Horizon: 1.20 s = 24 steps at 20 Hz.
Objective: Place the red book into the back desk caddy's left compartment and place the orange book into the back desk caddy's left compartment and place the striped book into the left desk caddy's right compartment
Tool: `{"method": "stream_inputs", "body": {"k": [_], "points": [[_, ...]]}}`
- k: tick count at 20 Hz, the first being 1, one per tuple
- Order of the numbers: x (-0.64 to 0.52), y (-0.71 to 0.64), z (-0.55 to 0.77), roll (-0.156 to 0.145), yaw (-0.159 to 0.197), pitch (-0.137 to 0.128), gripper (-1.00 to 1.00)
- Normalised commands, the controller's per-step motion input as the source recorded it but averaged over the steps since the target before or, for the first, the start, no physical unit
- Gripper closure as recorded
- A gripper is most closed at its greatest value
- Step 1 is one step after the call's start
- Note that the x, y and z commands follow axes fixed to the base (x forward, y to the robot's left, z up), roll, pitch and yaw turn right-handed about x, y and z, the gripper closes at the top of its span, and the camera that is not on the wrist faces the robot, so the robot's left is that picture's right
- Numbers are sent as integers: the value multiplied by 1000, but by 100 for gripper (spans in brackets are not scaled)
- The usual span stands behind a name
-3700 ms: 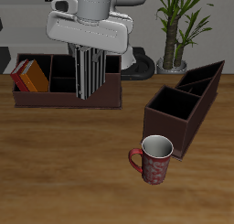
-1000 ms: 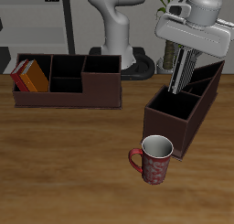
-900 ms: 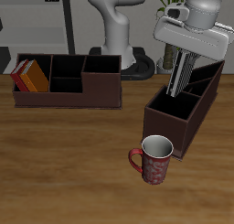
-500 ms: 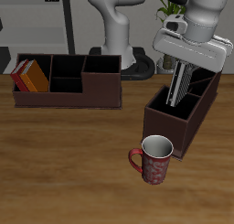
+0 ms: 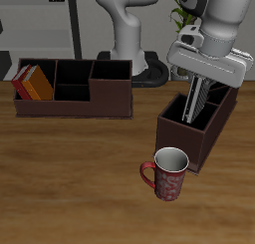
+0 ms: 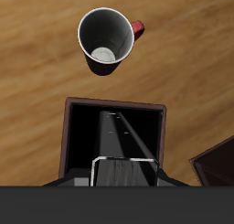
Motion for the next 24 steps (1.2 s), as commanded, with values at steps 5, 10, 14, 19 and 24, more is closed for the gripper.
{"method": "stream_inputs", "body": {"k": [5,10,14,19,24], "points": [[58,40,-217,19,-3,42,100],[35,80,-381,38,1,65,100],[65,47,-316,100,-46,81,-100],[-3,31,-101,81,-28,32,-100],[41,-111,-111,-3,23,20,-100]]}}
